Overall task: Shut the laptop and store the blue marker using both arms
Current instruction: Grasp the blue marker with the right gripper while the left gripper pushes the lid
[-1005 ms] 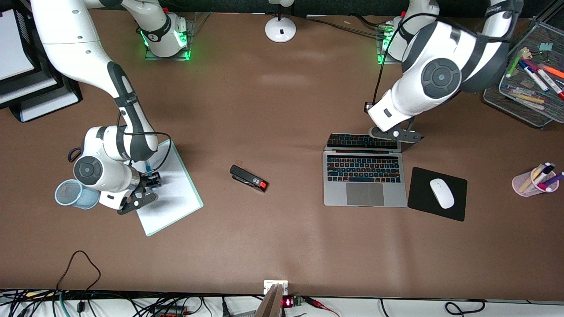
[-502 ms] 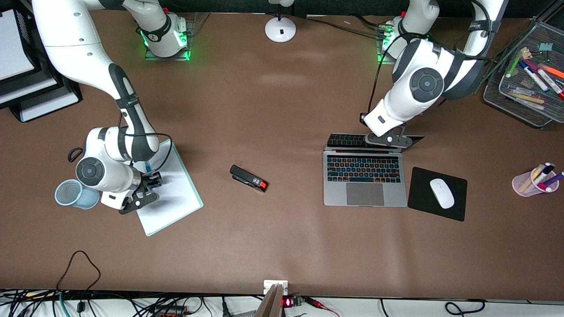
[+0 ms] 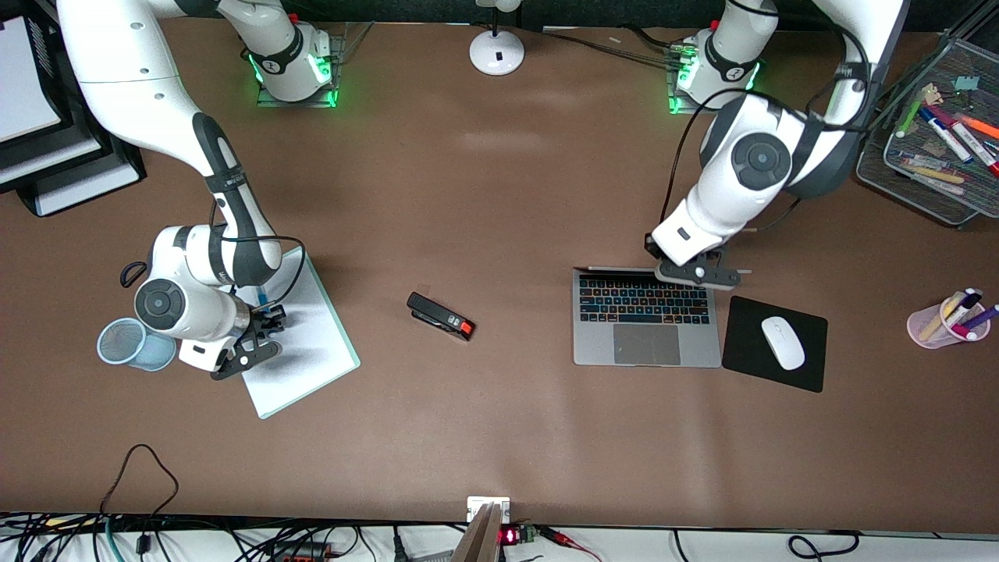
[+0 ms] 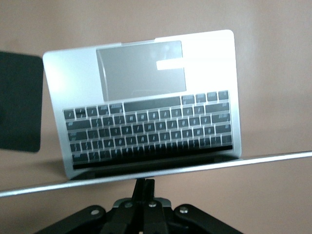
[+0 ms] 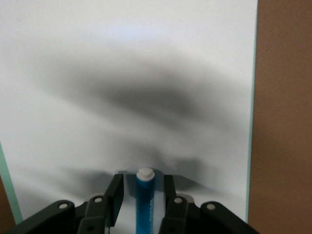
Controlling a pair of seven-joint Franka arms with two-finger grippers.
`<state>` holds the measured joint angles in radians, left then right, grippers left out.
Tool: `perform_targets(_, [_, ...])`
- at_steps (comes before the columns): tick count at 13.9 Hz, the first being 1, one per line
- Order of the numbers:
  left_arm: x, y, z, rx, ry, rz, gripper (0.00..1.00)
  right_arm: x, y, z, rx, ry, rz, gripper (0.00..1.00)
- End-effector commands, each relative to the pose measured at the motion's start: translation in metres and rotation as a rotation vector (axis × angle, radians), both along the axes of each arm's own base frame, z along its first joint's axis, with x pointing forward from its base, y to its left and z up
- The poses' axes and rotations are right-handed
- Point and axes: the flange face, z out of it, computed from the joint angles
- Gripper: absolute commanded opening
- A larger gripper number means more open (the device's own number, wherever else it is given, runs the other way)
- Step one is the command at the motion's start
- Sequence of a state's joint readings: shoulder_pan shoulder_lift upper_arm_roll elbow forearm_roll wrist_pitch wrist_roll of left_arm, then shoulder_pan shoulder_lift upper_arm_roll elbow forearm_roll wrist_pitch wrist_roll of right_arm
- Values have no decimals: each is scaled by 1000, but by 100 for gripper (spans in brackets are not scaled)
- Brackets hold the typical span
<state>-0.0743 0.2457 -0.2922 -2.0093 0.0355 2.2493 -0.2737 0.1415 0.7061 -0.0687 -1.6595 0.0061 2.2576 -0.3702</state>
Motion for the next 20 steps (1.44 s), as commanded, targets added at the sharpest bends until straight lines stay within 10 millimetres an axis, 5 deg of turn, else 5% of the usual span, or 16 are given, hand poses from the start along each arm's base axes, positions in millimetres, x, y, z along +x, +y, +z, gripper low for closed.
perform_targets(1, [42,2,-19,-20,-9,13,0,2,0,-3,-6,-4,7,35])
perform_targets(12, [103,0,-89,-39,-50,12,0,5,1,3,-5,-14,18,11])
perform_targets(15, [106,-3,-107,-50,-53,13,0,20,7,32,1,-55,22,5])
perform_targets(20, [103,-8,-134,-61,-46,12,0,28,22,123,33,-65,60,2])
